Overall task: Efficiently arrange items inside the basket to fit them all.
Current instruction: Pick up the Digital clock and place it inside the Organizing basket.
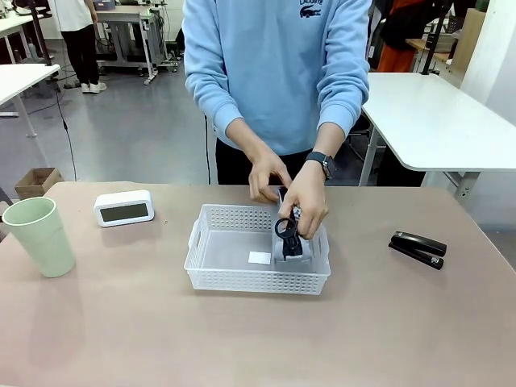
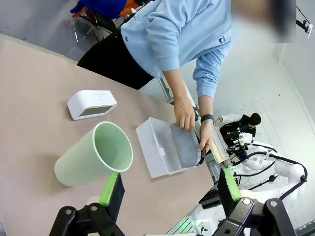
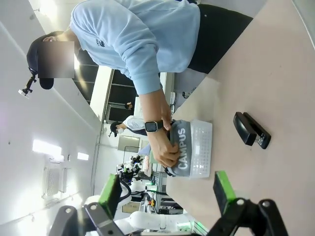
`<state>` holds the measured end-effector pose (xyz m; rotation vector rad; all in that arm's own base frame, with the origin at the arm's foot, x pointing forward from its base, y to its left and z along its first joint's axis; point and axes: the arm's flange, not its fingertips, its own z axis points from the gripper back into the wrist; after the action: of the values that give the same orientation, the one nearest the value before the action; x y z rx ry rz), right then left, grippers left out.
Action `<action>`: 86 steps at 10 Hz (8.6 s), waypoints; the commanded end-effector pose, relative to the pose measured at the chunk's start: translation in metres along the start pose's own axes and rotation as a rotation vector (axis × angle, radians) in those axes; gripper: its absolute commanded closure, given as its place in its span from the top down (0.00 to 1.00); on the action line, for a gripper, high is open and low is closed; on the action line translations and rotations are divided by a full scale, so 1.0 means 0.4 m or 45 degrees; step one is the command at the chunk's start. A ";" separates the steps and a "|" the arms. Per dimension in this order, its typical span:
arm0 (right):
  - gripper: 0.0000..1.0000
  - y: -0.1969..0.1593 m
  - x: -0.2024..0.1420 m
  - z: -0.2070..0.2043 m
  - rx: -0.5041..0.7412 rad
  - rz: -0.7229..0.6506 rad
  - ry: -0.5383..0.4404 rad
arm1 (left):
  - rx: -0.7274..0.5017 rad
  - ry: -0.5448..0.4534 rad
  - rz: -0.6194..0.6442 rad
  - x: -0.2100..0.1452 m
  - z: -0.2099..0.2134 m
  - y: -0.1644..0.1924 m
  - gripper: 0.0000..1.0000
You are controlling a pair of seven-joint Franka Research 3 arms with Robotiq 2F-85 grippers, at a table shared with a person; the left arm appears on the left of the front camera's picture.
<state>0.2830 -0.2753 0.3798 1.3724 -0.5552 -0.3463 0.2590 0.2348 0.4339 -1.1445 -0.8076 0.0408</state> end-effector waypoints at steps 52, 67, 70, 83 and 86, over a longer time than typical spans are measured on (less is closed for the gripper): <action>1.00 0.008 -0.006 0.003 -0.004 -0.018 0.017 | 0.508 1.738 -1.592 0.208 -1.077 0.068 1.00; 1.00 0.008 -0.006 0.003 -0.004 -0.018 0.017 | 0.576 1.914 -1.526 0.212 -1.154 0.159 0.42; 1.00 0.008 -0.006 0.003 -0.004 -0.018 0.017 | 0.573 1.908 -1.528 0.205 -1.156 0.162 0.40; 1.00 0.008 -0.006 0.003 -0.004 -0.018 0.017 | 0.364 1.839 -1.553 0.192 -0.898 -0.257 0.00; 1.00 0.008 -0.006 0.003 -0.004 -0.018 0.017 | 0.396 1.692 -1.644 0.119 -0.761 -0.293 0.00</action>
<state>0.2826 -0.2757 0.3785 1.3725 -0.5516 -0.3503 0.4392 -0.0526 0.5243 -0.0182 -0.0848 -1.4420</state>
